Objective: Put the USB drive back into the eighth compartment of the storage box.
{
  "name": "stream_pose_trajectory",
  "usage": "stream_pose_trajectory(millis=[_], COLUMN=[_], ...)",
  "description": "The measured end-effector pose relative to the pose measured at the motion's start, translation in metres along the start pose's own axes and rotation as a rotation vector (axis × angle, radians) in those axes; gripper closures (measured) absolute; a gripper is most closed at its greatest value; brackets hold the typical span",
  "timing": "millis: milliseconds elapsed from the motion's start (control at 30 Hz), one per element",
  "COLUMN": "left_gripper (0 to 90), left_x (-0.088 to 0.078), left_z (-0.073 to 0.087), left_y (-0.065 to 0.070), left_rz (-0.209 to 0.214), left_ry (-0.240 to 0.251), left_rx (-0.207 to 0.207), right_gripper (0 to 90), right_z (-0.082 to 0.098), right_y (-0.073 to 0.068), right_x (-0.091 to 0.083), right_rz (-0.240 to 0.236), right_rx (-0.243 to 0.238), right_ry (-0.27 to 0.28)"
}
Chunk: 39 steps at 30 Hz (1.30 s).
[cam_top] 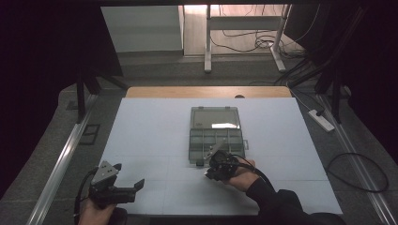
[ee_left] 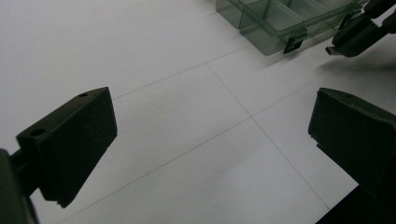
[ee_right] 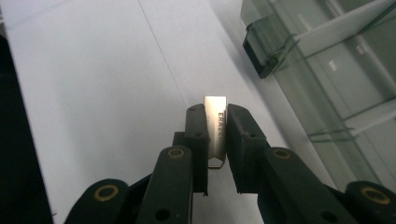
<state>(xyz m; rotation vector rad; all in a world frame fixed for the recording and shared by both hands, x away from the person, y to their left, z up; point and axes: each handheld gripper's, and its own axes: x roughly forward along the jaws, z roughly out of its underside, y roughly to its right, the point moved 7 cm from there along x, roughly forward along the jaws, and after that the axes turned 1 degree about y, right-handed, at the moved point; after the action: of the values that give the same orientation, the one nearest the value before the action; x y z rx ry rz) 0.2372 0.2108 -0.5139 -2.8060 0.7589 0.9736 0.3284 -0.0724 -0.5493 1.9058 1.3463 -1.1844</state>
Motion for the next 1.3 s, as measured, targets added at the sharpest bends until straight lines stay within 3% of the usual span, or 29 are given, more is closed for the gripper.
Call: stream_pose_trajectory(millis=[367, 700, 1300], left_gripper=[1.4, 1.5, 1.6], left_x=[0.0, 0.0, 0.0], left_z=[0.0, 0.0, 0.0], left_y=[0.0, 0.0, 0.0], left_rz=[0.0, -0.001, 0.0], left_ry=[0.0, -0.002, -0.004], left_rx=[0.002, 0.001, -0.001], right_gripper=[79.1, 79.1, 79.0], right_z=[-0.001, 0.001, 0.01], right_y=[0.009, 0.027, 0.058], right_x=[-0.022, -0.04, -0.057], right_rz=[0.0, 0.051, 0.136], right_rx=[0.038, 0.082, 0.143], right_ry=[0.066, 0.119, 0.148])
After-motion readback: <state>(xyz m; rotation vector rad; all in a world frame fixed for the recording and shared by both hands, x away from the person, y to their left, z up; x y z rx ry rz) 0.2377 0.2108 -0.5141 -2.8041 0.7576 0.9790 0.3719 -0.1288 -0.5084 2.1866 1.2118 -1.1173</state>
